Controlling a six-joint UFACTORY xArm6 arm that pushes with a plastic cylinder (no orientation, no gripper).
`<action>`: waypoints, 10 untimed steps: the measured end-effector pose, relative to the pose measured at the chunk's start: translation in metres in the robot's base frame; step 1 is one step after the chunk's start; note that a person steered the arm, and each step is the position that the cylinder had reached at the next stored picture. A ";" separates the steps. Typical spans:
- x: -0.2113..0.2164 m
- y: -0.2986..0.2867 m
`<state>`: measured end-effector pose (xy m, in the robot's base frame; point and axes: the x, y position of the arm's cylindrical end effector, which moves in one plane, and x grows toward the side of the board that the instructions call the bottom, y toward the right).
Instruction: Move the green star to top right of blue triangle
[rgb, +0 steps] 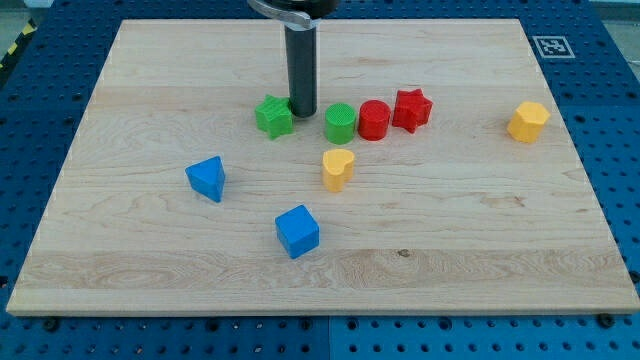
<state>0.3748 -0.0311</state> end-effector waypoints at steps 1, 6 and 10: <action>0.000 -0.028; -0.002 -0.098; 0.027 -0.041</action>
